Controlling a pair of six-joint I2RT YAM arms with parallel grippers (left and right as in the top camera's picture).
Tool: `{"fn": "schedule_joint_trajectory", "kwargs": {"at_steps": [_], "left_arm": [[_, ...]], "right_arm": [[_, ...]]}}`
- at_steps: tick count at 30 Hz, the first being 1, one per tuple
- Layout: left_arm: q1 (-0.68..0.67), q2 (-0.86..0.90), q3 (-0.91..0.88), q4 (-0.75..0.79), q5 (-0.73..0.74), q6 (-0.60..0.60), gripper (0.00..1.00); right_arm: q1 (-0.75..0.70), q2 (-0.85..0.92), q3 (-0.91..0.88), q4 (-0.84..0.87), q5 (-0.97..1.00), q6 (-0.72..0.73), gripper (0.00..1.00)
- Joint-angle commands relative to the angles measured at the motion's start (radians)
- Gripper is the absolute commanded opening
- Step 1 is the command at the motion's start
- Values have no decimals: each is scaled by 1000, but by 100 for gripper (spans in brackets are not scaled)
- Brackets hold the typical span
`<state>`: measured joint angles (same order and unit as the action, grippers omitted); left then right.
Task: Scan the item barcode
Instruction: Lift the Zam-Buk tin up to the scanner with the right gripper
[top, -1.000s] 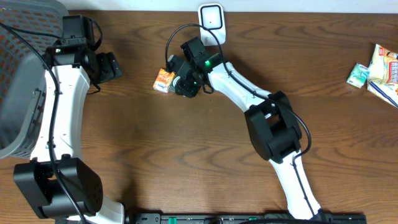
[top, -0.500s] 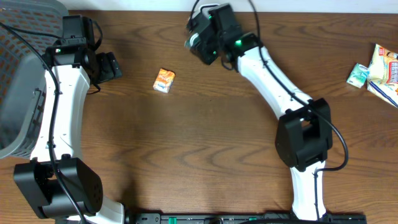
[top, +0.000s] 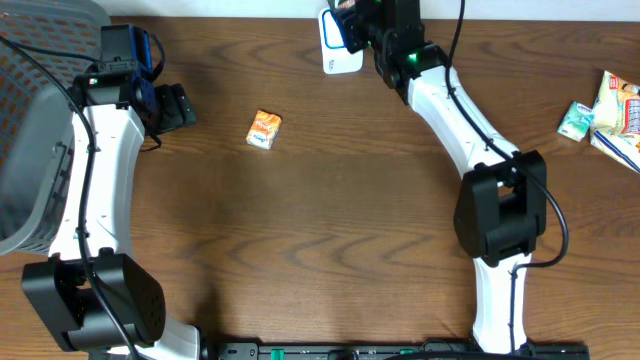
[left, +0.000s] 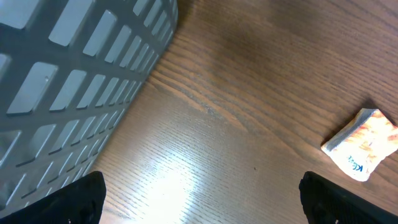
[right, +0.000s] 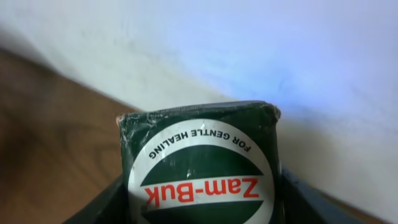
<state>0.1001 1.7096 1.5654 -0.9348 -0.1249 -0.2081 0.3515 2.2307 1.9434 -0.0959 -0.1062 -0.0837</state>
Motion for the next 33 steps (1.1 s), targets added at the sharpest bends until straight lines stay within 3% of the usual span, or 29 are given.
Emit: {"fn": "schedule_joint_trajectory", "kwargs": {"at_steps": [1, 10, 15, 21, 24, 33], "left_arm": [[2, 10, -5, -2, 2, 9, 98], [2, 10, -5, -2, 2, 9, 97], [2, 10, -5, -2, 2, 9, 98], [2, 10, -5, -2, 2, 9, 98], [2, 10, -5, -2, 2, 9, 98], [2, 10, -5, -2, 2, 9, 98]], "right_arm": [[6, 71, 5, 91, 11, 27, 54], [6, 218, 5, 447, 45, 28, 58], [5, 257, 5, 547, 48, 59, 61], [5, 270, 5, 562, 48, 175, 60], [5, 272, 5, 530, 48, 177, 55], [4, 271, 5, 539, 45, 177, 56]]}}
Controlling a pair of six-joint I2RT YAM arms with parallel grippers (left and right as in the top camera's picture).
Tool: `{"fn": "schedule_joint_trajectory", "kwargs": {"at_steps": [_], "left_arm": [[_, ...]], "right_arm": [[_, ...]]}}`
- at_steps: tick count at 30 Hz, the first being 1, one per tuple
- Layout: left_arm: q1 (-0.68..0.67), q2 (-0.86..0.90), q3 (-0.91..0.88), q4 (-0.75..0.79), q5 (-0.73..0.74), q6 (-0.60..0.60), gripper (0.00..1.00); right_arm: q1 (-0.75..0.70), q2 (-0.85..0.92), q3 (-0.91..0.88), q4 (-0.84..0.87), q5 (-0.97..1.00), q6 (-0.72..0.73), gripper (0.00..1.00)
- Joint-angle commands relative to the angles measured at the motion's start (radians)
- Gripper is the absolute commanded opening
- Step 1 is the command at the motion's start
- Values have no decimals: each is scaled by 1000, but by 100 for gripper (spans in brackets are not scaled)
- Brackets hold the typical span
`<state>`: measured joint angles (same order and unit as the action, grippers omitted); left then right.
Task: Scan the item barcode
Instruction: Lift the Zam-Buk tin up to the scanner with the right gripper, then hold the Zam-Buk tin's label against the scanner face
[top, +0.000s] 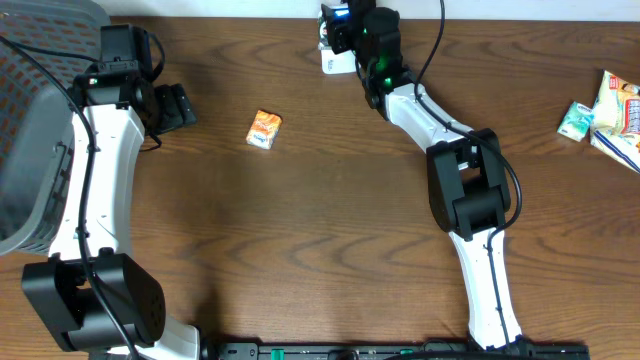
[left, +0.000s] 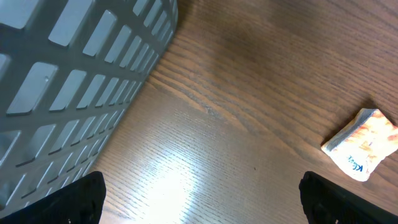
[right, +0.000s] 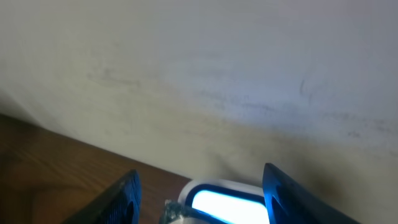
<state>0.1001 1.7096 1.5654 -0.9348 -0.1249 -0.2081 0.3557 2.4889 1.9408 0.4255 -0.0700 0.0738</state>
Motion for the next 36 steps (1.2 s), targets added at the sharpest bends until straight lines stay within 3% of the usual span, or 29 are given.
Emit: {"fn": "schedule_joint_trajectory", "kwargs": {"at_steps": [1, 8, 17, 19, 21, 27, 36], "left_arm": [[2, 10, -5, -2, 2, 9, 98], [2, 10, -5, -2, 2, 9, 97], [2, 10, -5, -2, 2, 9, 98], [2, 10, -5, -2, 2, 9, 97], [2, 10, -5, -2, 2, 9, 97], [2, 10, -5, -2, 2, 9, 98], [2, 10, -5, -2, 2, 9, 98]], "right_arm": [[2, 11, 8, 23, 3, 19, 57], [27, -11, 8, 11, -3, 19, 56], [37, -17, 8, -54, 16, 19, 66], [37, -17, 8, -79, 15, 19, 76], [37, -17, 8, -100, 11, 19, 93], [38, -17, 8, -134, 11, 19, 77], [38, -17, 8, -285, 13, 31, 78]]}}
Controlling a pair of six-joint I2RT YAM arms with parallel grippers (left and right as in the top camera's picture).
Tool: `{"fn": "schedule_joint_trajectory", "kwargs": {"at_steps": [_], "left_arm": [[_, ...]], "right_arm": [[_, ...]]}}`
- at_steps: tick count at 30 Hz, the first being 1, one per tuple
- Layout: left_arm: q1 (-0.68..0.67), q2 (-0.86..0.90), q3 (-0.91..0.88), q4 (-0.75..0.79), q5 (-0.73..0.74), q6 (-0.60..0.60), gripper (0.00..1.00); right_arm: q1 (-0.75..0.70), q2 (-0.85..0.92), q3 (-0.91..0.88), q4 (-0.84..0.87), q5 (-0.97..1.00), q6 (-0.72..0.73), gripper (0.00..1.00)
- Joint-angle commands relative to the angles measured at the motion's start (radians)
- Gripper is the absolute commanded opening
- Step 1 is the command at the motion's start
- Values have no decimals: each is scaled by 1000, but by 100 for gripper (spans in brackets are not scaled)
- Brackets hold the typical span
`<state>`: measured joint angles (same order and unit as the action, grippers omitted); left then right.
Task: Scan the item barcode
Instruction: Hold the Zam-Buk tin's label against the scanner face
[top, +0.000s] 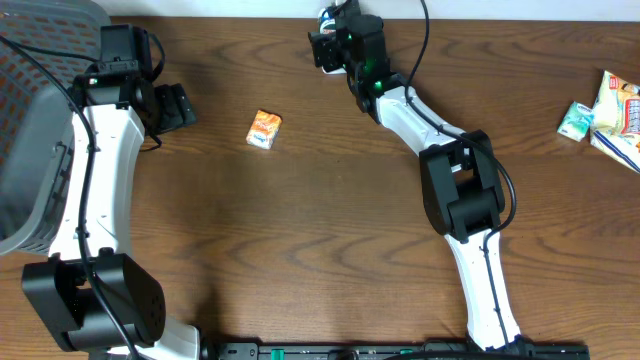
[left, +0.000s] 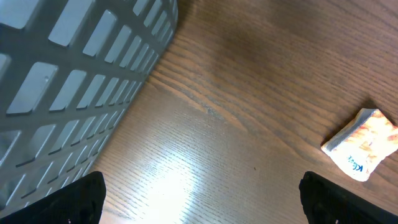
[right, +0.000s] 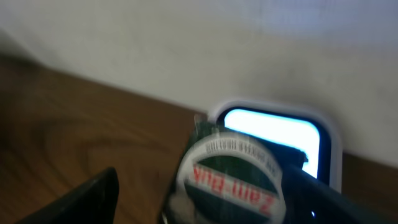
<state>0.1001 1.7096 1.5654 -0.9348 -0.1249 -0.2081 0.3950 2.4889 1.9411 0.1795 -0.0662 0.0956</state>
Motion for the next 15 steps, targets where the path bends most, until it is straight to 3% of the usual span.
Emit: {"fn": "schedule_joint_trajectory", "kwargs": {"at_steps": [1, 15], "left_arm": [[2, 10, -5, -2, 2, 9, 98], [2, 10, -5, -2, 2, 9, 98]], "right_arm": [[-2, -17, 7, -56, 9, 9, 78], [2, -16, 7, -82, 89, 34, 75]]}}
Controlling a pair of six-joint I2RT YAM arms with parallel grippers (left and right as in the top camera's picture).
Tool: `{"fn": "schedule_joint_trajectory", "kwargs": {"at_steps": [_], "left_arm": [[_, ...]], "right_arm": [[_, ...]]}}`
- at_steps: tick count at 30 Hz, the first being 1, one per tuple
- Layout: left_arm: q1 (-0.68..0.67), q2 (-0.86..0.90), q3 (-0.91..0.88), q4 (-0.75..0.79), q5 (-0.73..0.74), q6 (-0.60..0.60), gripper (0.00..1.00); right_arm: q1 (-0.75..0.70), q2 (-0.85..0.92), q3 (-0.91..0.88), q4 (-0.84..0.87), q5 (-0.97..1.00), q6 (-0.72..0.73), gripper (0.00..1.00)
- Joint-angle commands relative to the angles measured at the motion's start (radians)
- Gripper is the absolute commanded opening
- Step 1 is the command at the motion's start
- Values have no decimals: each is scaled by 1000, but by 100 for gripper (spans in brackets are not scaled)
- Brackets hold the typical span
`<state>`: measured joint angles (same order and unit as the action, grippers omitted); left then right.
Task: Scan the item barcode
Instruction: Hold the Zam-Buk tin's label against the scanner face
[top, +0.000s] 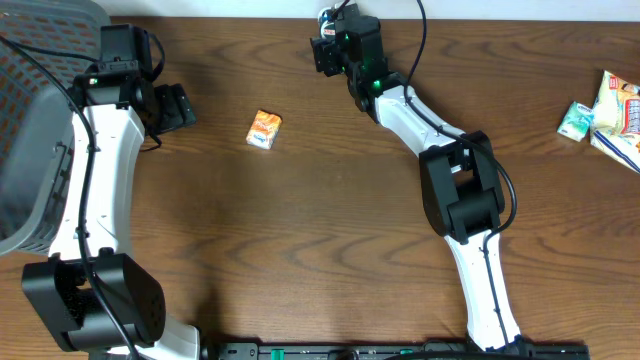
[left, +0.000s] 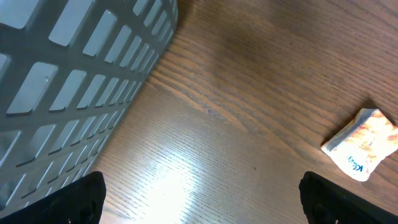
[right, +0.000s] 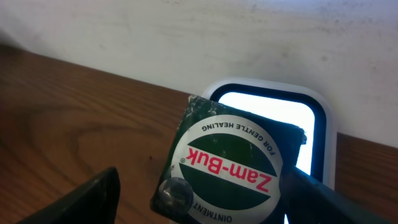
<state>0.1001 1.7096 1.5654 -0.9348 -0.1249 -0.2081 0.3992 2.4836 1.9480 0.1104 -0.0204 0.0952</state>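
My right gripper (right: 202, 179) is at the table's far edge (top: 327, 50), shut on a dark green Zam-Buk ointment box (right: 227, 165). The round label faces the camera and the box is tilted. Just behind it, against the white wall, the white-rimmed scanner (right: 323, 134) glows with a lit blue-white face. The overhead view hides most of the scanner under the gripper. The box's barcode side does not show. My left gripper (left: 200, 202) is open over bare wood at the left (top: 176, 107), far from the scanner.
A small orange packet (top: 264, 129) (left: 362, 144) lies on the wood right of the left gripper. A grey slotted basket (top: 30, 150) (left: 68, 62) fills the left edge. Several snack packets (top: 605, 110) lie at the far right.
The right wrist view was blurred and is now sharp. The box is held in nearly the same spot in front of the lit scanner. The left arm and the orange packet have not moved.
First my right gripper held the green box close against the white wall, beside the scanner. Then the arm had folded left and only the lit scanner's top edge showed between the fingers. After that the box was in front of the scanner's lit face, where it remains.
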Motion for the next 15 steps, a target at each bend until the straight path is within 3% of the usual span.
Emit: {"fn": "schedule_joint_trajectory", "kwargs": {"at_steps": [1, 5, 9, 15], "left_arm": [[2, 10, -5, -2, 2, 9, 98], [2, 10, -5, -2, 2, 9, 97], [2, 10, -5, -2, 2, 9, 98], [2, 10, -5, -2, 2, 9, 97]], "right_arm": [[0, -11, 0, -11, 43, 54, 75], [18, -11, 0, -8, 41, 68, 72], [35, -11, 0, 10, 101, 68, 56], [42, -11, 0, 4, 145, 68, 43]]}}
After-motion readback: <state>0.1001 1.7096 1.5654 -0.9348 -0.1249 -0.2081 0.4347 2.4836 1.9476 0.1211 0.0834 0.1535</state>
